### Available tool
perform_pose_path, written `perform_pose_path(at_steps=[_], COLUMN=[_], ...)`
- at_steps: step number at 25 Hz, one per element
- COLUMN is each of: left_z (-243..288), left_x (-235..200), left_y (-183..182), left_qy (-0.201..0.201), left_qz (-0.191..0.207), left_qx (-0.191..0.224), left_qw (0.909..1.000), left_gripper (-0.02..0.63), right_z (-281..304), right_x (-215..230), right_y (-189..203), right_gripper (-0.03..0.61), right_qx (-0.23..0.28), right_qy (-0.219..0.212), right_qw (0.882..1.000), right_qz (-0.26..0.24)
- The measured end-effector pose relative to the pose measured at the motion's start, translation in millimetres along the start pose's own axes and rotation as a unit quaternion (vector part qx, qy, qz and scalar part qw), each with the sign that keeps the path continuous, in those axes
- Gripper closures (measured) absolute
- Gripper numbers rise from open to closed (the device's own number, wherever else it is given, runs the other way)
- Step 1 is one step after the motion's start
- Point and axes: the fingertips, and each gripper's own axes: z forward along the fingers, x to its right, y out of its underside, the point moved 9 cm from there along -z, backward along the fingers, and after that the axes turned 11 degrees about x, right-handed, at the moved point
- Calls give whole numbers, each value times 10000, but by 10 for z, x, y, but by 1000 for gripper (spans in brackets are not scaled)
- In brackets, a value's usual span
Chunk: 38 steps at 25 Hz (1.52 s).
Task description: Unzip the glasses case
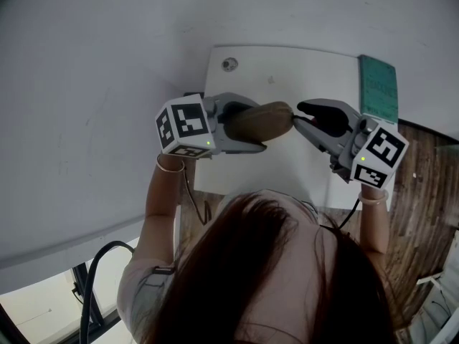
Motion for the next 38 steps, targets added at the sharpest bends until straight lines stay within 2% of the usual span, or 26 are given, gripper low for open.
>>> perform_pose_path(at_steps=[9, 15, 18, 21, 27, 32, 38], left_z=[6, 21, 52, 56, 36, 42, 58], left_x=[75, 99, 100, 91, 64, 65, 73], left_y=[-29, -34, -25, -13, -1, 0, 36], left_qy=[340, 474, 497, 461, 371, 285, 373], left_qz=[-5, -36, -16, -3, -8, 78, 83], left_qx=[-178, -313, -404, -413, -403, -535, -641], left_qw=[9993, 9984, 9979, 9981, 9985, 9981, 9972], left_gripper=[313, 313, 313, 313, 313, 313, 313], right_z=[0, 5, 22, 31, 35, 31, 28], right_x=[-19, -37, -42, -37, -32, -12, 18], right_y=[-15, -17, -8, 11, 21, 38, 81], right_gripper=[484, 479, 445, 445, 492, 511, 538], right_qx=[-191, -359, -418, -462, -402, -443, -607], right_qy=[-656, -941, -1181, -1141, -956, -917, -1014], right_qw=[9976, 9949, 9919, 9923, 9946, 9948, 9926], right_qz=[93, 50, 189, 150, 5, 48, 263])
